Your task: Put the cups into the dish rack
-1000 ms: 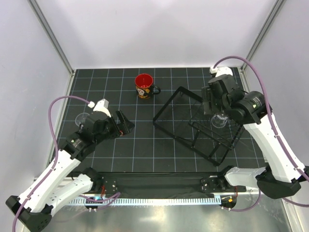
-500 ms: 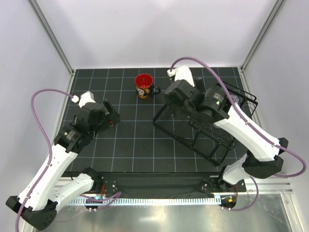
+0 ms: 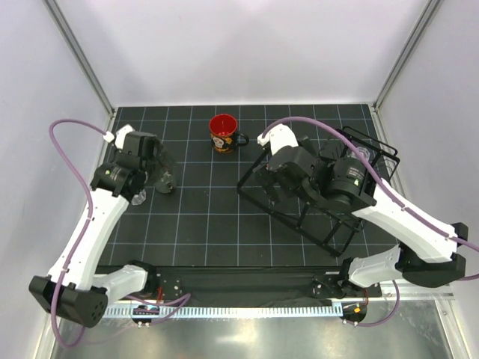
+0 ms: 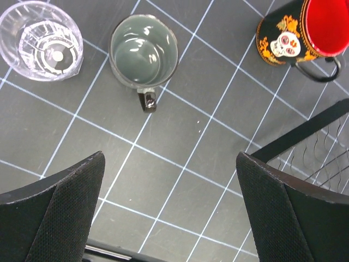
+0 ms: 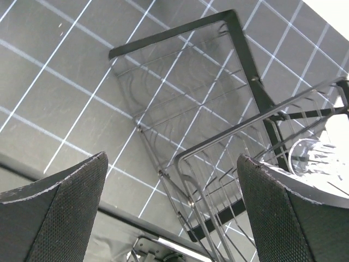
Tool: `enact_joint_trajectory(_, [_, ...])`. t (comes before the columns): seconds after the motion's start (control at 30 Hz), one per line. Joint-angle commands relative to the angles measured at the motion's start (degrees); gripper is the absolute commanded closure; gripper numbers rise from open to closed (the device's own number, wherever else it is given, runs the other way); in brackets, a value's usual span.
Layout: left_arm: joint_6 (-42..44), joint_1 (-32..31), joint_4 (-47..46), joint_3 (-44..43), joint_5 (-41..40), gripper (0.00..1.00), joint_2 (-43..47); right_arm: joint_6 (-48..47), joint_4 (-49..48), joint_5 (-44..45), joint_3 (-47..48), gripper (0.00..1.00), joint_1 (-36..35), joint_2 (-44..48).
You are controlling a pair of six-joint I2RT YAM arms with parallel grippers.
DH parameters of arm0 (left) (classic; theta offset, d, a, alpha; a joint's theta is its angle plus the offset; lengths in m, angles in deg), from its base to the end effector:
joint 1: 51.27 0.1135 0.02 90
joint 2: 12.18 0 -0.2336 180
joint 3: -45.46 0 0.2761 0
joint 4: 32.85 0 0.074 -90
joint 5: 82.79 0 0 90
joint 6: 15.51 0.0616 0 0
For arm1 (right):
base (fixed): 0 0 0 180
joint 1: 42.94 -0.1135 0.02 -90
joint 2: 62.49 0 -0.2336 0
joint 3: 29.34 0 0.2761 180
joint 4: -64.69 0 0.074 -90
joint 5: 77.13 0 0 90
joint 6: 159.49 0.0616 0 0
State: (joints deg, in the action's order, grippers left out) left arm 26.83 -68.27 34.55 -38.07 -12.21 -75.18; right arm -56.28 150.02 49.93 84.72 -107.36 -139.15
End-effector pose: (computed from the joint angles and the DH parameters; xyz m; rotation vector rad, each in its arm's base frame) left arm 0.2573 -0.0573 0.3221 -0.7679 2.2052 -0.1556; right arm 0.1492 0.2257 0.4171 -0.6909 2.0941 -0.0440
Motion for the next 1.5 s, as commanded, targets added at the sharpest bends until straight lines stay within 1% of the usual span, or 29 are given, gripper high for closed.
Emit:
enact_joint_trajectory(0.0, [-1.8, 0.9, 0.5, -3.0, 0.6, 0.00, -1.9, -3.9, -5.5, -4.4, -2.9, 0.00, -0.1, 3.1])
enact_joint_trajectory(0.1, [-2.5, 1.1, -1.8, -3.4, 1.8, 0.00, -4.7, -5.4, -9.1, -8.0, -6.6, 0.00, -0.2, 7.2])
enact_joint_trajectory(0.17, [-2.7, 1.1, -3.0, -4.5, 3.2, 0.05, -7.5, -6.2, -11.3, -9.8, -9.0, 0.00, -0.1, 10.3])
enact_joint_trajectory(0.27, [-2.8, 1.1, -7.1, -5.7, 5.7, 0.11, -11.3, -7.3, -12.4, -10.0, -11.0, 0.00, -0.1, 12.7])
enact_joint_trajectory(0.37, [-4.0, 1.0, -11.8, -7.1, 6.6, 0.14, -14.6, -8.0, -12.0, -9.5, -11.3, 0.00, 0.0, 14.2])
enact_joint_trajectory(0.47, [-5.0, 0.3, -13.7, -11.4, 5.1, 0.16, -20.6, -7.2, -11.0, -8.9, -11.0, 0.00, 0.0, 14.7])
enact_joint_trajectory(0.5, [-5.9, -0.1, -13.8, -12.9, 4.2, 0.16, -24.3, -7.1, -10.3, -8.9, -10.9, 0.00, 0.2, 14.8])
enact_joint_trajectory(0.53, [-6.2, -1.1, -13.8, -16.3, 3.3, 0.16, -26.1, -6.9, -10.0, -8.6, -11.1, 0.00, 0.2, 15.0])
enact_joint_trajectory(0.6, [-7.7, -2.3, -13.9, -19.6, 1.2, 0.15, -30.1, -6.2, -8.8, -8.3, -11.1, 0.00, 0.4, 15.1])
enact_joint_trajectory(0.63, [-8.6, -2.8, -13.9, -21.5, 0.6, 0.14, -33.9, -5.7, -8.3, -8.2, -10.7, 0.00, 0.7, 15.2])
enact_joint_trajectory(0.7, [-10.2, -4.0, -13.8, -26.2, -1.5, 0.14, -37.4, -4.7, -6.6, -7.9, -10.2, 0.00, 0.9, 15.3])
enact_joint_trajectory(0.73, [-11.7, -4.4, -13.6, -27.7, -2.1, 0.14, -41.0, -4.3, -6.2, -7.9, -9.8, 0.00, 1.2, 15.5])
enact_joint_trajectory(0.77, [-12.5, -5.0, -13.5, -30.9, -2.8, 0.14, -42.6, -4.2, -5.3, -7.8, -9.7, 0.00, 1.2, 15.7])
enact_joint_trajectory(0.83, [-14.6, -5.5, -12.2, -34.1, -4.6, 0.14, -46.1, -3.4, -4.5, -7.9, -9.0, 0.00, 1.4, 15.8])
enact_joint_trajectory(0.9, [-15.1, -6.1, -11.4, -38.9, -5.9, 0.15, -50.5, -2.8, -3.3, -6.7, -8.5, 0.00, 1.5, 16.2])
enact_joint_trajectory(0.97, [-15.9, -6.5, -10.9, -41.5, -7.7, 0.15, -53.7, -2.6, -2.6, -6.2, -8.2, 0.00, 1.6, 16.6])
enact_joint_trajectory(1.03, [-16.8, -6.8, -10.9, -43.9, -8.5, 0.15, -55.3, -2.1, -2.0, -5.6, -7.7, 0.00, 1.6, 16.7])
enact_joint_trajectory(1.17, [-18.6, -7.3, -9.8, -45.4, -9.4, 0.16, -57.5, -1.4, -1.4, -4.7, -7.4, 0.00, 1.7, 16.9])
enact_joint_trajectory(1.3, [-19.7, -7.9, -8.5, -45.4, -11.0, 0.17, -58.5, -0.9, -1.5, -4.8, -7.3, 0.00, 1.8, 17.0])
enact_joint_trajectory(1.47, [-20.0, -8.1, -8.4, -45.5, -10.2, 0.18, -60.0, -0.5, -1.3, -4.8, -7.0, 0.00, 1.8, 16.7])
